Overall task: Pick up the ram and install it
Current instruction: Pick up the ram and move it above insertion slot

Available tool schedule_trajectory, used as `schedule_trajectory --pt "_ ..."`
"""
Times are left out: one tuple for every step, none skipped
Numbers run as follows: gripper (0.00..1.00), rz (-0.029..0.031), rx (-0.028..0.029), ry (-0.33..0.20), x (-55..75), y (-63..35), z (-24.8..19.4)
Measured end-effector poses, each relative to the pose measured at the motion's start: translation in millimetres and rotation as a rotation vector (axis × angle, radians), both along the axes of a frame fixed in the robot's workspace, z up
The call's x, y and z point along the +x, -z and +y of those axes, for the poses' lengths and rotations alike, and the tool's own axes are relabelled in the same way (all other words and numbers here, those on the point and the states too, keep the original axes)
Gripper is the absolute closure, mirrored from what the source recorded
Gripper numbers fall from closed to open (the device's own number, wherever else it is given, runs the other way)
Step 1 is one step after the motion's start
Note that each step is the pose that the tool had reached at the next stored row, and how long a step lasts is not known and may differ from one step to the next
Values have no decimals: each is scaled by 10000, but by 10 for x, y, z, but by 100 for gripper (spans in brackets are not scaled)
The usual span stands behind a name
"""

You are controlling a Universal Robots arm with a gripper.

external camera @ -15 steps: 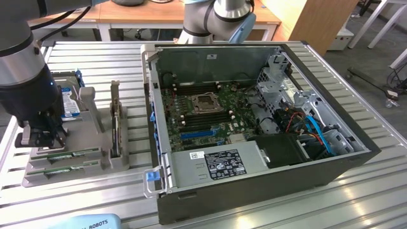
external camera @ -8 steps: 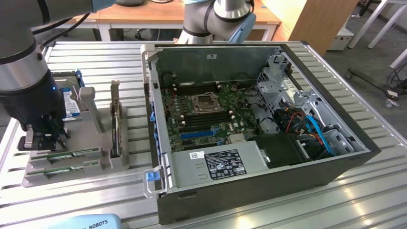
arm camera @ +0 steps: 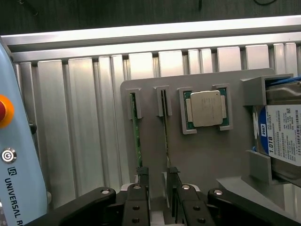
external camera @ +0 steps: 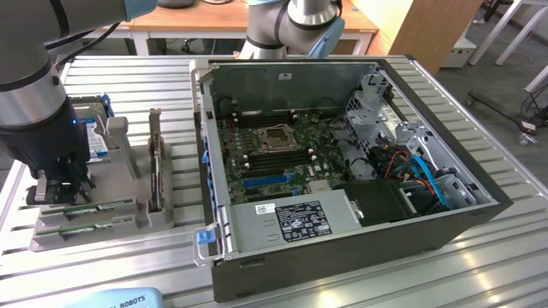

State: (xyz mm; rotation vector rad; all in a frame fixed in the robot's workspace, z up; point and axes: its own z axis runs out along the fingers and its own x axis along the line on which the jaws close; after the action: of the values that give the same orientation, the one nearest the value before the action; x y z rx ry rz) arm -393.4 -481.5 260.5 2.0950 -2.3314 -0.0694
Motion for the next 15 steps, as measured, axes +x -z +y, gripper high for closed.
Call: schedule_trajectory --pt "71 -1 1 2 0 1 -1" --pt "71 -4 4 1 0 3 -7" --pt "71 -2 2 0 0 2 -18" --pt "71 -1 1 0 0 1 -31" --pt "71 -2 2 0 0 2 -47" --pt "71 -2 2 0 0 1 -64" --pt "71 -2 2 0 0 1 -80" --pt "71 -1 1 0 0 1 -95" --pt "71 -1 1 0 0 1 -104" --pt "71 0 1 0 0 1 -107" --pt "71 -1 2 1 0 1 -107" --pt "71 -1 1 1 0 1 -107" --pt "71 -1 1 1 0 1 -107" --pt "71 -2 2 1 0 1 -107" --pt "71 -3 3 1 0 7 -108"
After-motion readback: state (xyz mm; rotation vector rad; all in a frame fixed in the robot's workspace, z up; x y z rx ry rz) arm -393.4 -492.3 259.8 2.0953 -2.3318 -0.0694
